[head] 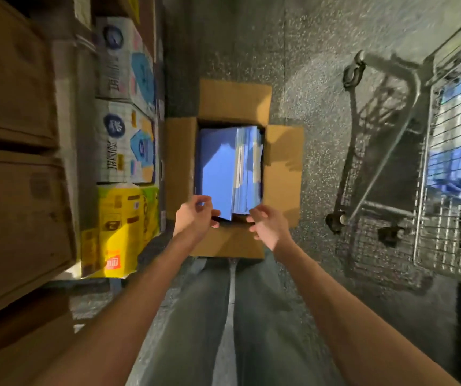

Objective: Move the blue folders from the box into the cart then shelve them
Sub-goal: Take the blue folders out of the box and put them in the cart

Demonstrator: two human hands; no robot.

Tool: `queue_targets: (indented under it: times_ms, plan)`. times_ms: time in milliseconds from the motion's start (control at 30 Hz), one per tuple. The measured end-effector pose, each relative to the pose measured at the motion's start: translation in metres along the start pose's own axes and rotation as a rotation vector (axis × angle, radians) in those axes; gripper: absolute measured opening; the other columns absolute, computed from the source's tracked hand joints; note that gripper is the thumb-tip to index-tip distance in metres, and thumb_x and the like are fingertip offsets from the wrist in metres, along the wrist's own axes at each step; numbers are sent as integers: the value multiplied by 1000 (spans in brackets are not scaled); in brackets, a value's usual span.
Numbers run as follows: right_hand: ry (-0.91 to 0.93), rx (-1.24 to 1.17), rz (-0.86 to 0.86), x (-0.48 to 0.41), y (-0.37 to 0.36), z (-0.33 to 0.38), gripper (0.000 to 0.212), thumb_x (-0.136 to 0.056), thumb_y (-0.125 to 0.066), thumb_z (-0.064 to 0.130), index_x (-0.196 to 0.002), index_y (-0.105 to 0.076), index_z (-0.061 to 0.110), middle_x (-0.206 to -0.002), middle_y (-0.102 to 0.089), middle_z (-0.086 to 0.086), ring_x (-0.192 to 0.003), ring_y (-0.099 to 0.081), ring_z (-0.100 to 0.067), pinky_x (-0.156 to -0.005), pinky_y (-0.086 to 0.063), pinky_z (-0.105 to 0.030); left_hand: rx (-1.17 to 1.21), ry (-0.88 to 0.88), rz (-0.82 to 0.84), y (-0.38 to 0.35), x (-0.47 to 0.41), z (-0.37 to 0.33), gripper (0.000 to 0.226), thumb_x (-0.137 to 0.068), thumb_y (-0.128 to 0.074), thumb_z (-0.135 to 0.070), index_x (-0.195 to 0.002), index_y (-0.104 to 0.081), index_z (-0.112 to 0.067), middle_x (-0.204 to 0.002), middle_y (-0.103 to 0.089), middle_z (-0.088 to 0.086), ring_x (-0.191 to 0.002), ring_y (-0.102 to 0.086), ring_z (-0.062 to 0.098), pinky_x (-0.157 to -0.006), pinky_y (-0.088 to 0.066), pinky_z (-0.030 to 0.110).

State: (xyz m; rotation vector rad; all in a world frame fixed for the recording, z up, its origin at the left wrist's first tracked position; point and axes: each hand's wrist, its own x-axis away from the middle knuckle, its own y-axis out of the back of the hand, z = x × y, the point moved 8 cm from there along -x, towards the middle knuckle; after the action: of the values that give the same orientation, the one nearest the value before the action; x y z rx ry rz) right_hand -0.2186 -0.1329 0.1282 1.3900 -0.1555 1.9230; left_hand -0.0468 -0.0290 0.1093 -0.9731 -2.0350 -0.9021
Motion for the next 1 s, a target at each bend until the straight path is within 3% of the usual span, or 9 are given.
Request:
queue_targets:
  times_ms: [100,200,267,333,433,533,700,867,1000]
  plan:
    - [6,52,13,-50,-21,-23,23,-94,-50,30,-81,-64,16,-96,-72,-15,-80,-66,-27,-75,-57,-46,4,49,-22,-12,-34,27,21,-104,-52,-26,-121,-59,-15,-103,-75,3,-73,-71,17,-53,-54,16]
    - [18,64,14,-96,-38,-33,22,-96,-48,29,-91,-64,15,-96,-70,-11,-90,-67,-31,-83,-56,-54,-33,68,-42,-21,-72,53,22,-103,-54,-34,-119,-62,-21,-97,-77,-1,-76,-74,13,-65,-58,23]
    - [54,100,16,-123,-48,-35,30,-98,-44,27,-102,-64,6,-94,-66,-12,-86,-62,-31,-78,-55,-47,-53,83,-47,-27,-97,72,21,-102,-54,-39,-118,-60,-26,-94,-77,-6,-77,-74,9,-68,-59,25]
    - [80,160,40,-152,-60,-42,37,-101,-41,30,-123,-61,8,-115,-66,-13,-97,-60,-27,-77,-44,-32,-82,100,-40,-36,-122,89,21,-103,-53,-40,-119,-59,-28,-91,-75,-11,-70,-73,5,-70,-59,27]
    - [85,186,53,-187,-73,-51,53,-101,-39,42,-143,-46,11,-139,-58,-10,-120,-57,-27,-80,-38,-25,-115,103,-39,-46,-152,105,28,-103,-51,-40,-124,-60,-23,-95,-76,-8,-74,-74,10,-74,-60,31]
    - [93,120,47,-215,-88,-56,50,-104,-43,33,-149,-38,13,-142,-55,-9,-123,-57,-26,-85,-39,-24,-128,92,-23,-55,-176,115,32,-104,-48,-40,-129,-58,-22,-105,-75,-3,-85,-74,15,-77,-60,33]
    - [120,129,16,-226,-110,-61,50,-102,-49,30,-148,-38,15,-128,-60,-5,-116,-58,-25,-94,-45,-35,-137,88,-48,-51,-204,117,32,-103,-51,-42,-127,-61,-23,-101,-77,-3,-77,-76,17,-77,-62,36]
    - [44,20,68,-221,-125,-64,60,-104,-45,34,-157,-20,24,-157,-38,1,-139,-42,-25,-104,-36,-30,-142,97,-47,-41,-222,111,24,-103,-53,-35,-123,-61,-24,-95,-76,-5,-68,-75,12,-66,-60,26]
    - [14,-194,183,-215,-144,-56,55,-105,-40,39,-156,-26,25,-160,-32,4,-144,-35,-18,-115,-29,-32,-113,54,-59,-39,-229,96,23,-99,-55,-41,-114,-64,-26,-99,-76,-3,-74,-75,15,-70,-60,29]
